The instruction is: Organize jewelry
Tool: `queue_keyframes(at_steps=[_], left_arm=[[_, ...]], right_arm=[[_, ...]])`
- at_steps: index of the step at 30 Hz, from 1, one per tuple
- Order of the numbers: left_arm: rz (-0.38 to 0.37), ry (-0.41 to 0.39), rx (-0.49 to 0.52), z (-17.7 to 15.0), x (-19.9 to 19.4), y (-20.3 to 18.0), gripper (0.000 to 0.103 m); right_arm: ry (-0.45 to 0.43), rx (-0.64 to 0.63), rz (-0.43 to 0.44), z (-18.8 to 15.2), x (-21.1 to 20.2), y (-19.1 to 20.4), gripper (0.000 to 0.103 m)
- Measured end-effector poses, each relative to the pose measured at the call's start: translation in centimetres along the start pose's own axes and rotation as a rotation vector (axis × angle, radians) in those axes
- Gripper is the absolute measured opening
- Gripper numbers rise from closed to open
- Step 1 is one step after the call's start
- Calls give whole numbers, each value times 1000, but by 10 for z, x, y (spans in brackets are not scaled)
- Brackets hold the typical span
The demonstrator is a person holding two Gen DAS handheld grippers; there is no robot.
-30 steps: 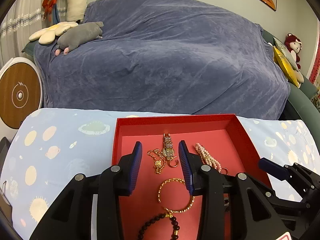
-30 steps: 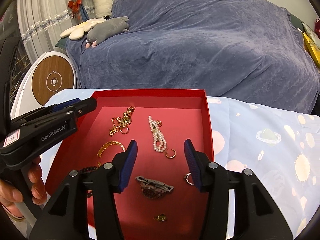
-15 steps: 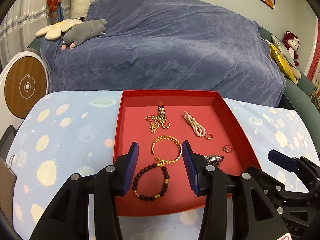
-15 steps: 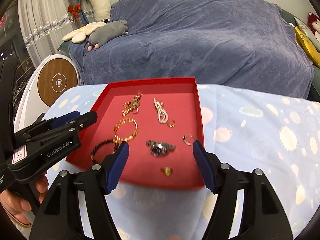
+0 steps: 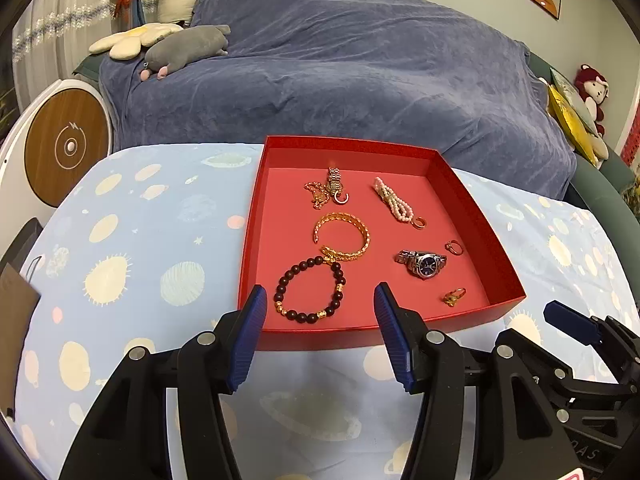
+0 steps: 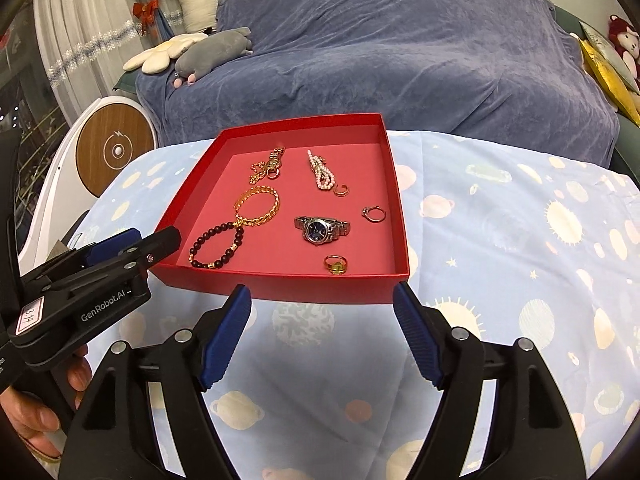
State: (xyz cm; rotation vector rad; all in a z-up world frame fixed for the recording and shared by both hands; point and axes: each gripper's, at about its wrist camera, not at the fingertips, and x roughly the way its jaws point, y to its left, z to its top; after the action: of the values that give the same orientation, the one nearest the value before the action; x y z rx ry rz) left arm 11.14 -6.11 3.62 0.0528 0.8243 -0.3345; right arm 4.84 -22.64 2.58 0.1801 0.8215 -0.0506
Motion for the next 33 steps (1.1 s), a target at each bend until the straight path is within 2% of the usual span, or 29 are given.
queue_keyframes(at_steps=[1, 4, 12, 19, 27, 33], left_arm=[[6, -4, 8, -1, -1, -1, 54], [34, -23, 30, -4, -4, -5, 65], [31, 13, 51, -14, 3, -8, 67], [27, 37, 71, -21, 8, -14, 71], [33, 70, 90, -34, 14, -13, 76], [31, 88, 55, -37, 14, -11, 76]], right_arm=[[-3, -8, -2, -1, -1, 2, 75], [-24, -45, -20, -3, -3, 7, 79], [-57, -83, -65, -10, -6, 6, 92], [-27, -54, -78, -17, 1, -5, 93], [-7, -94, -111, -26, 5, -3, 95], [-9, -68, -120, -27, 3, -4, 95]])
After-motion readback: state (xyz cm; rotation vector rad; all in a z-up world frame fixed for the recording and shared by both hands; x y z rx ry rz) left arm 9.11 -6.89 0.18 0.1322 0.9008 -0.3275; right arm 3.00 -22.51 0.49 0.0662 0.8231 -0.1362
